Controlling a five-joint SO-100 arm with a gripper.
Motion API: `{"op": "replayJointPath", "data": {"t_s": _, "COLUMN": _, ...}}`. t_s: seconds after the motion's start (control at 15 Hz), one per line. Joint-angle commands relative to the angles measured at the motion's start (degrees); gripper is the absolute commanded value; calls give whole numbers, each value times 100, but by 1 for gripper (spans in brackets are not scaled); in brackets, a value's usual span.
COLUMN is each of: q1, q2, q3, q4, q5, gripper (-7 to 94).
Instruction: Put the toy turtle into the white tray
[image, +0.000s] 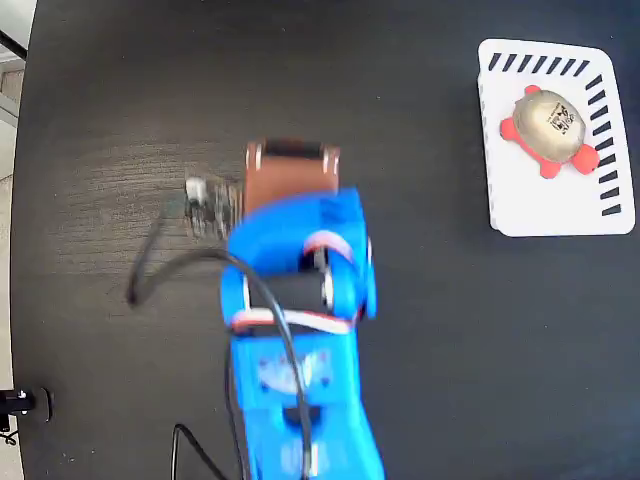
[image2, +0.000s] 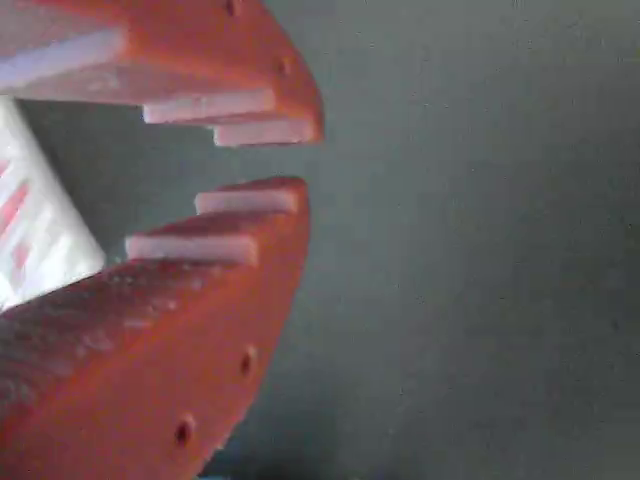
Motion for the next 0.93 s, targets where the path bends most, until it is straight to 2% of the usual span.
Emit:
{"op": "replayJointPath", "data": {"t_s": 0.0, "q1": -211, "q2": 1354, "q3": 1187, "q4": -580, "q5": -44, "gripper": 0}}
{"op": "replayJointPath", "data": {"t_s": 0.2, "q1": -97, "q2": 2944, "q3": 2698, "q4": -756, "q5": -123, "gripper": 0}}
{"op": "replayJointPath", "data": {"t_s": 0.53, "q1": -114, "q2": 5704, "q3": 4474, "q4": 88, "q5": -114, "gripper": 0}}
{"op": "replayJointPath", "data": {"t_s": 0.87, "q1": -246, "q2": 7207, "q3": 5432, "q4": 835, "q5": -79, "gripper": 0}}
